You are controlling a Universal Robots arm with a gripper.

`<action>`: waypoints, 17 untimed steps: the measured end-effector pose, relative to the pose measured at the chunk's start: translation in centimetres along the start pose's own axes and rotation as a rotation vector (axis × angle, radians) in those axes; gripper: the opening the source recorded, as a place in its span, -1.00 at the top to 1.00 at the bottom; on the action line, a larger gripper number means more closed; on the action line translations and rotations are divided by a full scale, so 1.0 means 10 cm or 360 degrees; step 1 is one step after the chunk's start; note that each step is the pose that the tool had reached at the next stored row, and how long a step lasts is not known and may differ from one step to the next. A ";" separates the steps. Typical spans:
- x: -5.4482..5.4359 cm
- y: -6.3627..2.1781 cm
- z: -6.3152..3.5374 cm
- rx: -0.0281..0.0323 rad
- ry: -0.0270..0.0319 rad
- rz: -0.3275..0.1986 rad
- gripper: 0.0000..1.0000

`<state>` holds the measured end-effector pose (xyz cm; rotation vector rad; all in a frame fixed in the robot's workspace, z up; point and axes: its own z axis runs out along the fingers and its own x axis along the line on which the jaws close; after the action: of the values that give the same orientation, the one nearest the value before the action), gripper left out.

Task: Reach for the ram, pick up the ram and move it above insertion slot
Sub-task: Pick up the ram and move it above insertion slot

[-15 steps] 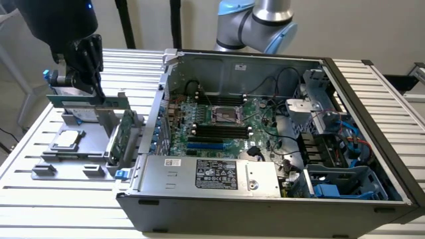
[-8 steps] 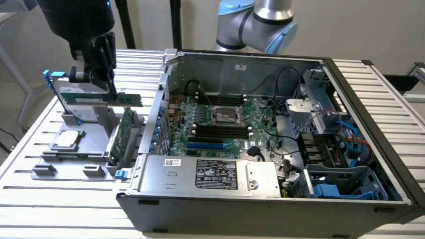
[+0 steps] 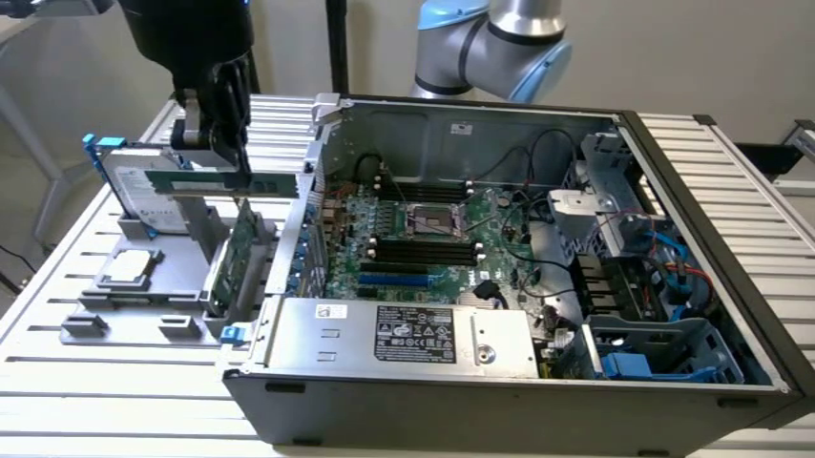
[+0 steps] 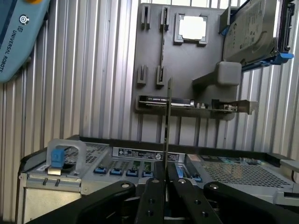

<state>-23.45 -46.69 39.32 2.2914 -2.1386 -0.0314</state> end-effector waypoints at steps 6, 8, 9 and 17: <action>-0.04 -0.175 -0.016 0.00000 -0.00005 0.0000 0.73; -0.06 -0.234 -0.021 -0.00001 -0.00006 0.0000 0.73; -0.06 -0.267 -0.023 0.00000 -0.00008 0.0000 0.73; -0.12 -0.513 -0.038 0.00001 -0.00020 0.0000 0.73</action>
<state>-18.41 -45.15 39.61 2.2920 -2.1391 -0.0328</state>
